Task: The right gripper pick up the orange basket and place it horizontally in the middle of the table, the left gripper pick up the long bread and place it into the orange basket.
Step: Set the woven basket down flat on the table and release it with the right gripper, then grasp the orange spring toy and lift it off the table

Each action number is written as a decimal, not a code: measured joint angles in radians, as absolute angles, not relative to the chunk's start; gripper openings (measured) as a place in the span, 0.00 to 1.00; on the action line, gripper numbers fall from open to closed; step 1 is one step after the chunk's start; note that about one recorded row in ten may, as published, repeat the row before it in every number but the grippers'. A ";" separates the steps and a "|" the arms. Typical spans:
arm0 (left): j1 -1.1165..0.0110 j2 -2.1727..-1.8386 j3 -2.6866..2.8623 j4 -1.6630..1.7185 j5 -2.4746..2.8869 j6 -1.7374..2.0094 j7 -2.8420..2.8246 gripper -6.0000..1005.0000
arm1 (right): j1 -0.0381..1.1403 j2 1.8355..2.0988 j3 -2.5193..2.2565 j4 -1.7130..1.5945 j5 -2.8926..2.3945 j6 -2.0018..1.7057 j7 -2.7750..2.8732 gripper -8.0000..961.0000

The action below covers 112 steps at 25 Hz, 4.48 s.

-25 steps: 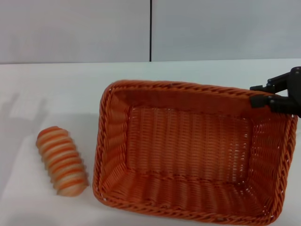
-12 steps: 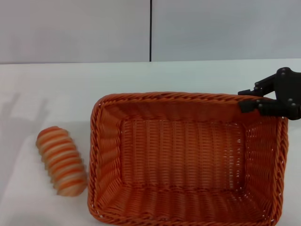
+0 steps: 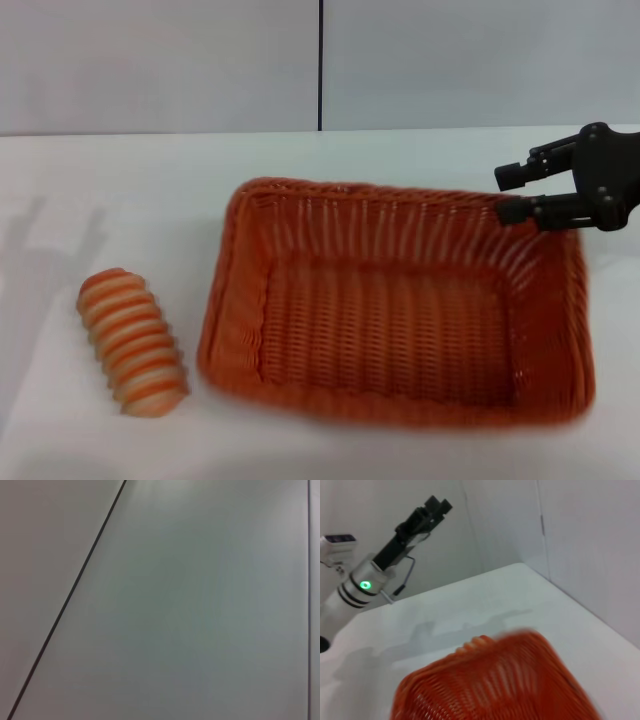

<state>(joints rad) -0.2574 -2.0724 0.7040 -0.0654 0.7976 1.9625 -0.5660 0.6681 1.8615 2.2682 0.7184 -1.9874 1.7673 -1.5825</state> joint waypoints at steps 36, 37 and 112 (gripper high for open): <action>-0.351 -1.938 0.810 0.520 1.264 1.646 -1.430 0.82 | 0.096 2.050 2.840 0.302 -1.079 1.752 -2.083 0.46; -0.359 -1.919 0.808 0.552 1.307 1.642 -1.501 0.82 | 0.095 2.050 2.851 0.293 -1.079 1.752 -2.083 0.46; -0.280 -2.025 0.624 0.756 2.076 1.479 -1.429 0.79 | 0.088 2.042 2.873 0.212 -0.957 1.712 -2.010 0.46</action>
<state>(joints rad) -0.2797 -2.0255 0.6239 0.7556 2.0755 1.4787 -1.4290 0.0876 2.0417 2.8734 0.2117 -0.9573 1.7118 -2.0096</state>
